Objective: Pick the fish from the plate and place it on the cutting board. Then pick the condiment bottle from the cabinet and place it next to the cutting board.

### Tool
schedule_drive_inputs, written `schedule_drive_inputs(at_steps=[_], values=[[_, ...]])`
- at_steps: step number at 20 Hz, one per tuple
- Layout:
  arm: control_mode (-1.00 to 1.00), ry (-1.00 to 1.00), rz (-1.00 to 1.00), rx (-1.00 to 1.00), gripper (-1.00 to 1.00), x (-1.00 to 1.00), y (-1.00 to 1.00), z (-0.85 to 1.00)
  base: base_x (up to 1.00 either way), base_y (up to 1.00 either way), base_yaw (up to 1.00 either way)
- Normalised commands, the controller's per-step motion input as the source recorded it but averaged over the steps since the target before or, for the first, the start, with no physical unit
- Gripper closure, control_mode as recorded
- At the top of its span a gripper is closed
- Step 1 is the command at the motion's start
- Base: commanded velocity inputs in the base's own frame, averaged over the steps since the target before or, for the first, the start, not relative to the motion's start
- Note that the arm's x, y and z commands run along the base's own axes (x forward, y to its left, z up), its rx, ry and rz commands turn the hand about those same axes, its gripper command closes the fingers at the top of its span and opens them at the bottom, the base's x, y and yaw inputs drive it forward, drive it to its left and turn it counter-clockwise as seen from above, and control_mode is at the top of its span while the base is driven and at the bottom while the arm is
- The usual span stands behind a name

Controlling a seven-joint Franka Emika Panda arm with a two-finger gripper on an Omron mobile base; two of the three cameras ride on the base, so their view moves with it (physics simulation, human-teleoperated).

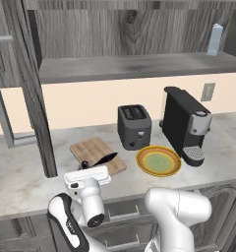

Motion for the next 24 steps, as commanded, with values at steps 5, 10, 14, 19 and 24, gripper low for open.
schedule_drive_inputs(at_steps=[5,10,14,19,24], values=[[-1.00,0.00,0.00,0.10,1.00,0.00,-0.09,-0.16,0.00,0.00,0.00],[-1.00,0.00,0.00,0.09,1.00,0.00,-0.05,-0.16,0.00,0.00,0.00],[-1.00,0.00,0.00,0.09,1.00,0.00,-0.02,-0.15,0.00,0.00,0.00],[-1.00,0.00,0.00,0.09,1.00,0.00,0.00,-0.15,0.00,0.00,0.00],[-1.00,0.00,0.00,0.07,1.00,0.00,0.00,-0.18,0.00,0.00,0.00]])
